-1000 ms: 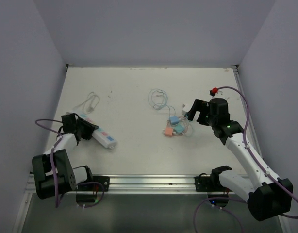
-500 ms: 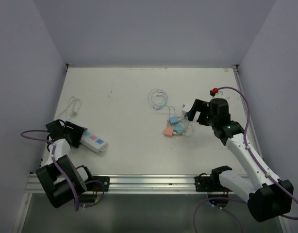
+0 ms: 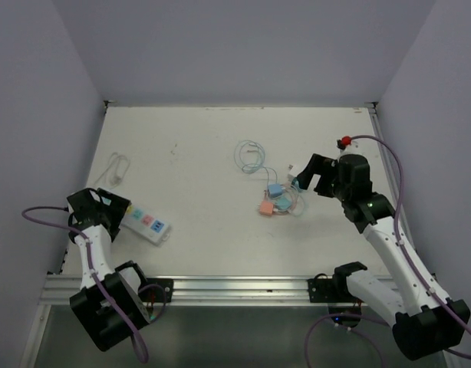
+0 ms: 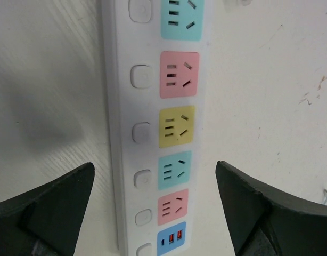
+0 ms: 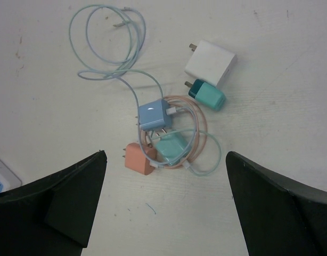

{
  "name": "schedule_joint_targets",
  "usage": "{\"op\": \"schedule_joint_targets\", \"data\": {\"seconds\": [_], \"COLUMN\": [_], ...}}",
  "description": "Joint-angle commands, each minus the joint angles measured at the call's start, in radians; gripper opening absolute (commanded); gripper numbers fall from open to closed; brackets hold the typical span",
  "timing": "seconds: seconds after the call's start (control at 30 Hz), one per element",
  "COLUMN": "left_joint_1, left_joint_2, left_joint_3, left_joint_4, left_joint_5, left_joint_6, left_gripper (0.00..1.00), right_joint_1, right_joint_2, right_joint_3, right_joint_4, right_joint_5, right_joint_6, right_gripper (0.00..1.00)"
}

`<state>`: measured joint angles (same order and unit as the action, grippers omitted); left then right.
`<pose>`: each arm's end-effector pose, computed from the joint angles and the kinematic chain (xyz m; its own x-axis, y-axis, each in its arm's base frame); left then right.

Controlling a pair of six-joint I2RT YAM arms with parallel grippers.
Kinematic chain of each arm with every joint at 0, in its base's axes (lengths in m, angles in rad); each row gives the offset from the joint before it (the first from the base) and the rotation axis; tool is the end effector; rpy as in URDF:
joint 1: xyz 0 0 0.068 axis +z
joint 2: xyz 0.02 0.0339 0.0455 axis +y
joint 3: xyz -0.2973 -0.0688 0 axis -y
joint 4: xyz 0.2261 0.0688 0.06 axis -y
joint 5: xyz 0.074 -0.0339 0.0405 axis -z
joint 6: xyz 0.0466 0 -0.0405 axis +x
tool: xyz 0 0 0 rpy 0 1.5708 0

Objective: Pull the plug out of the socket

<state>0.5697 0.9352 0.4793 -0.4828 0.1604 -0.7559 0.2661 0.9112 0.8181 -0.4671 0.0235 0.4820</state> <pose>0.1251 0.0713 0.2103 -0.1836 -0.9218 -0.3415 -0.7956 0.3434 -0.4990 0.1650 0.0438 0.3231 -0.5672 0.3257 -0.7564 0.0217 0.9241 0.3816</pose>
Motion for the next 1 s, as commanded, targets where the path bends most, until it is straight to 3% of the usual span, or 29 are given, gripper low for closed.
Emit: {"op": "schedule_joint_targets", "data": {"seconds": [0.0,0.2,0.53,0.7,0.83,0.97], "left_joint_1": [0.01,-0.036,-0.378,-0.464,-0.521,-0.525], "left_joint_2": [-0.045,-0.088,-0.15,-0.205,-0.223,-0.259], "left_joint_3": [0.053,0.186,0.636,0.822,0.869,0.877], "left_joint_4": [-0.091,-0.167,-0.318,-0.408,-0.407,-0.386], "left_joint_5": [-0.065,-0.11,-0.256,-0.289,-0.305,-0.204], "left_joint_6": [0.046,0.096,0.314,0.363,0.403,0.403], "left_gripper": [0.99,1.0,1.0,1.0,1.0,0.99], "right_joint_1": [-0.005,-0.004,-0.004,-0.004,-0.004,-0.001], "right_joint_2": [-0.053,-0.115,-0.235,-0.29,-0.331,-0.37], "right_joint_3": [0.076,0.153,0.355,0.481,0.6,0.679], "right_joint_4": [-0.051,-0.146,-0.333,-0.449,-0.496,-0.521], "right_joint_5": [-0.02,-0.02,0.13,0.203,0.269,0.312], "right_joint_6": [0.0,-0.02,-0.117,-0.192,-0.258,-0.273], "right_gripper": [0.99,0.99,0.99,0.99,0.99,0.99]}}
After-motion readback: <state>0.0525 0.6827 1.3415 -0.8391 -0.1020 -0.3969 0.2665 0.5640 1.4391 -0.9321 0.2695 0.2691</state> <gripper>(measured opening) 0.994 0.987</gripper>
